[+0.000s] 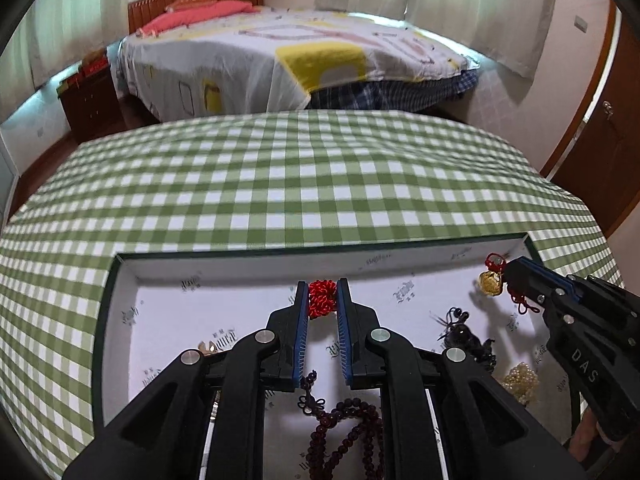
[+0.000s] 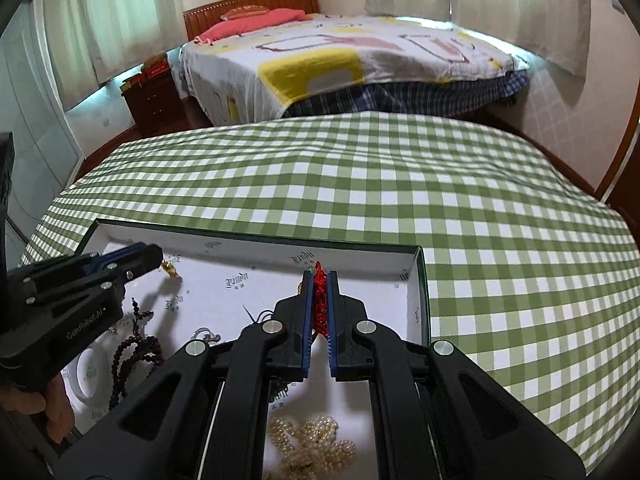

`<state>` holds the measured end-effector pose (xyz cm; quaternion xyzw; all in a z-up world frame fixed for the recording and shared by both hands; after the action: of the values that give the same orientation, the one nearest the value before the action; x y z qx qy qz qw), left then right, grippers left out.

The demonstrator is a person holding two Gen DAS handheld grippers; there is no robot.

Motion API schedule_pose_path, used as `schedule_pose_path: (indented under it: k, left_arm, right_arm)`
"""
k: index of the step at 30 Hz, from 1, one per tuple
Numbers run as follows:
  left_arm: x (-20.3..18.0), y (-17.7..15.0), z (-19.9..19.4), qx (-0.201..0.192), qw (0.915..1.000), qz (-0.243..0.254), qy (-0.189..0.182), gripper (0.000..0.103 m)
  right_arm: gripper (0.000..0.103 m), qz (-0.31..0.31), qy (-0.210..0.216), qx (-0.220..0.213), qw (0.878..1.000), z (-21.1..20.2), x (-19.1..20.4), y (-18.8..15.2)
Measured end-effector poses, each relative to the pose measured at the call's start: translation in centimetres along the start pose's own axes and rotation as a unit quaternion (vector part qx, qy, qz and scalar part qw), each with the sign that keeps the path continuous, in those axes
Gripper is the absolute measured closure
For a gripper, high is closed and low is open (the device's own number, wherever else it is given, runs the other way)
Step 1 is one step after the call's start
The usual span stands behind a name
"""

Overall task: Organize jewelry
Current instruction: 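Open both grippers to drop the charm and brooch in the box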

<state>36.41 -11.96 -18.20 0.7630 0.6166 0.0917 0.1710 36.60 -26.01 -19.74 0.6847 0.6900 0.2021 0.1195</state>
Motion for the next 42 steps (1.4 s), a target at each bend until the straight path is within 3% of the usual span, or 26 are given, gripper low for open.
schedule_pose_path:
  k: [5, 9, 13, 16, 25, 37, 42]
  left_arm:
    - [0.1, -0.1, 0.3, 0.002, 1.0000, -0.001, 0.007, 0.085]
    - [0.4, 0.0, 0.5, 0.004, 0.9998, -0.015, 0.016, 0.052]
    - [0.6, 0.1, 0.2, -0.005, 0.9996, -0.017, 0.022, 0.037]
    - [0.6, -0.1, -0.3, -0.015, 0.9994, -0.016, 0.027, 0.029]
    - [0.8, -0.4, -1.8, -0.045, 0.9974, -0.012, 0.055, 0.022]
    - [0.7, -2.0, -1.7, -0.046, 0.9967, 0.000, 0.067, 0.021]
    - [0.2, -2.4, -3.1, -0.065, 0.9958, 0.007, 0.064, 0.021]
  right_arm:
    - [0.095, 0.005, -0.004, 0.010, 1.000, 0.6, -0.3, -0.1]
    - [0.080, 0.006, -0.004, 0.010, 1.000, 0.7, -0.3, -0.2]
    - [0.071, 0.005, -0.008, 0.001, 1.000, 0.4, -0.4, -0.4]
    - [0.055, 0.008, -0.012, -0.007, 1.000, 0.1, -0.4, -0.5]
    - [0.025, 0.010, -0.020, -0.037, 0.999, -1.5, -0.1, -1.2]
    - [0.020, 0.010, -0.026, -0.044, 0.999, -1.9, 0.7, -2.3]
    - [0.020, 0.011, -0.033, -0.061, 0.998, -3.3, 1.0, -2.9]
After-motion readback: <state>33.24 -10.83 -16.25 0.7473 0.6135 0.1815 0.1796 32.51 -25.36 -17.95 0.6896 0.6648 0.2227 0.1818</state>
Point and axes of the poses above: each gripper's, at about its wrist camera, not at the fingertips, and z roughly the way its jaws point, x to its left, y to its top, the point moved 5 cm from there along z, roughly the way its jaws point, and after that the axes turned 14 degrees about x, right-handed, at the moved point
